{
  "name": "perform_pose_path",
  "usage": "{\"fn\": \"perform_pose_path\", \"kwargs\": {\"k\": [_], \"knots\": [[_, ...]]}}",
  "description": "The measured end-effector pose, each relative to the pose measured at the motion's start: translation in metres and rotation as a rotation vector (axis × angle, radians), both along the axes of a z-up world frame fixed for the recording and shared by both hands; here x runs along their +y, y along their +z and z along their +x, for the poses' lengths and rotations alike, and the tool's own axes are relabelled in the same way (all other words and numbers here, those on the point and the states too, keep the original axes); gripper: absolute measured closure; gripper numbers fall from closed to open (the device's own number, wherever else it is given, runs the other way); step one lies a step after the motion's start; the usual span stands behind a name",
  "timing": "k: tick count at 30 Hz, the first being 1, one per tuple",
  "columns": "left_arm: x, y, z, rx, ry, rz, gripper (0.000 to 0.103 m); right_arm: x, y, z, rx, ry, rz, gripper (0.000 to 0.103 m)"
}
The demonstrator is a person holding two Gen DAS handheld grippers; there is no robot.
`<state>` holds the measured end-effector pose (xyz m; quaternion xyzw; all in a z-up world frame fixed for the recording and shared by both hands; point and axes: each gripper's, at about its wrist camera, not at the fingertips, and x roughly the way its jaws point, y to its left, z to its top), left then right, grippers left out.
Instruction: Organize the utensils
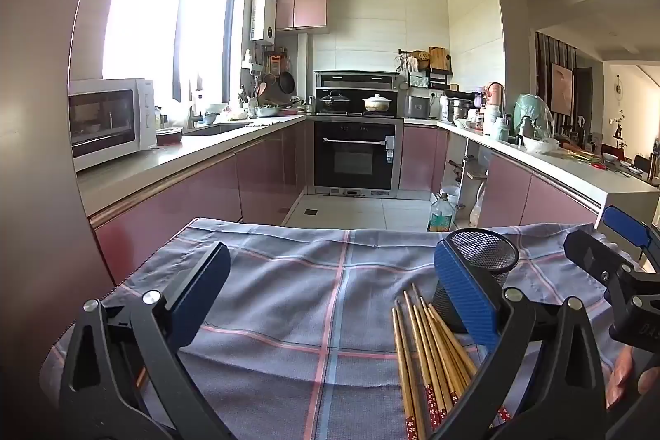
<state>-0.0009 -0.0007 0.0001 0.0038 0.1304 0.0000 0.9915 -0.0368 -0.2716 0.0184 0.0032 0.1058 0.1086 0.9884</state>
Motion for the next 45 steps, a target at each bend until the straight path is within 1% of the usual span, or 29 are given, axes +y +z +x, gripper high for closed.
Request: {"fn": "perform_pose_path", "kwargs": {"k": [9,15,26,45], "knots": [[0.0043,0.0035,-0.0004,0.006,0.002,-0.021,0.006,0.0019,-0.001,0.0012,0.015,0.004,-0.004,0.007],[0.0022,0.0009,0.0003,0.007,0.005,-0.017,0.006,-0.0059,0.0007,0.0062,0.019,0.004,0.001,0.007],[-0.0003,0.0042,-0.0029,0.005,0.005,-0.016,0.006,0.001,-0.0071,0.008,0.026,0.01,0.01,0.007],[-0.0021,0.0063,-0.0015,0.0,-0.003,-0.018,0.006,-0.0001,-0.0065,0.008,0.026,0.011,0.015,0.007]]}}
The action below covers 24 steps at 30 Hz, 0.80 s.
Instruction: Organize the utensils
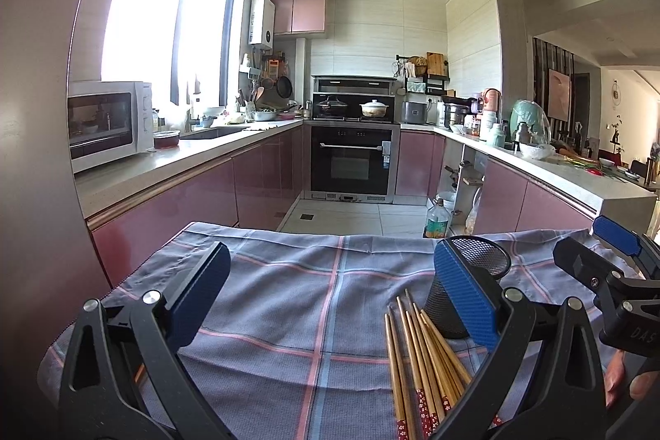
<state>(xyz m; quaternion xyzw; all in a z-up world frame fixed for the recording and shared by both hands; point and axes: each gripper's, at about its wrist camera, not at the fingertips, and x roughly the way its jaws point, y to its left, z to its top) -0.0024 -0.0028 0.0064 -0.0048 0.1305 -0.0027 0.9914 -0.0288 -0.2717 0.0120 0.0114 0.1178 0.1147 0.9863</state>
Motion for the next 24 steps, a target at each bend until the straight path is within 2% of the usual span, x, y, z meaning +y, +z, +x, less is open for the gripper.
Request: {"fn": "perform_pose_path", "kwargs": {"k": [24], "knots": [[-0.0018,0.0027,-0.0007,-0.004,-0.004,-0.002,0.006,0.0041,-0.0045,0.0032,0.003,0.001,0.003,0.007]]}}
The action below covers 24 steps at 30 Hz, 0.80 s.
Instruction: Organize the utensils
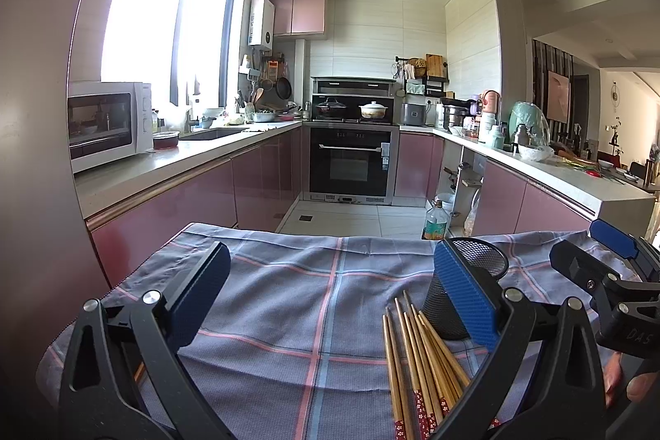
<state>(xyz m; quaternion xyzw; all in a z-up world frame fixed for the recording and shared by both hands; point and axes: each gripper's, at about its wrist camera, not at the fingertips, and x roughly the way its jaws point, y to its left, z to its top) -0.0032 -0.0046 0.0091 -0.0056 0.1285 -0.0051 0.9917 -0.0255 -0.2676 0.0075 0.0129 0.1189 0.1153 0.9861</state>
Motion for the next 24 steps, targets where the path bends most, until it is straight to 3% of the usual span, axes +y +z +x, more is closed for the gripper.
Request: {"fn": "perform_pose_path", "kwargs": {"k": [24], "knots": [[-0.0019,-0.0015,-0.0005,0.011,-0.013,-0.004,0.006,0.0012,-0.004,0.0008,0.02,0.01,0.016,0.007]]}}
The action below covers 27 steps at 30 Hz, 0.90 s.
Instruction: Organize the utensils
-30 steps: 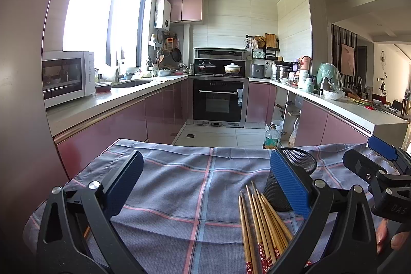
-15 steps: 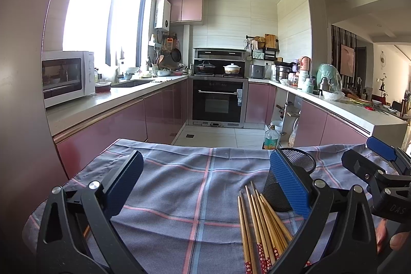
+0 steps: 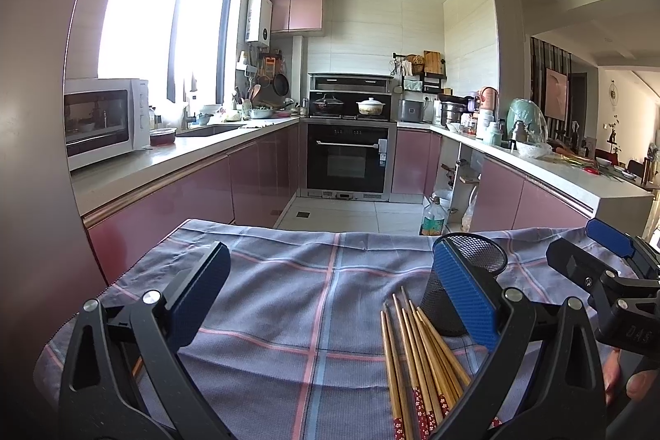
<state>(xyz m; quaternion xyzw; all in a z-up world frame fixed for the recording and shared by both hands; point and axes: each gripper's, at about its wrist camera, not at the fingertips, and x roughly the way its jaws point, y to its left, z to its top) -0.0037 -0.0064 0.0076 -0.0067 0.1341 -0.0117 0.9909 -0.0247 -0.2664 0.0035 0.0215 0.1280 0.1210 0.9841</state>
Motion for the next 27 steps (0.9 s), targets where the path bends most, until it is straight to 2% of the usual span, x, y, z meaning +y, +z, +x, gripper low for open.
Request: {"fn": "perform_pose_path", "kwargs": {"k": [6,12,14,17,19,21,23,27], "knots": [[0.002,-0.009,0.007,0.025,-0.02,-0.004,0.006,-0.003,0.0,0.001,0.021,0.014,0.012,0.007],[0.002,-0.032,0.028,0.147,-0.083,0.024,0.006,-0.005,-0.012,0.011,0.113,0.06,-0.001,0.007],[0.002,-0.044,0.036,0.196,-0.1,0.034,0.015,-0.003,-0.019,0.017,0.166,0.08,-0.012,0.008],[-0.003,-0.061,0.049,0.268,-0.127,0.065,0.018,0.004,-0.034,0.027,0.255,0.116,-0.046,0.021],[-0.007,-0.073,0.057,0.313,-0.157,0.078,0.024,0.01,-0.046,0.034,0.319,0.147,-0.068,0.028],[-0.01,-0.084,0.066,0.357,-0.19,0.076,0.027,0.014,-0.057,0.04,0.378,0.181,-0.083,0.042],[-0.012,-0.095,0.076,0.399,-0.206,0.069,0.036,0.018,-0.068,0.047,0.436,0.202,-0.086,0.051],[-0.017,-0.113,0.091,0.459,-0.238,0.05,0.044,0.021,-0.084,0.058,0.518,0.22,-0.083,0.061]]}}
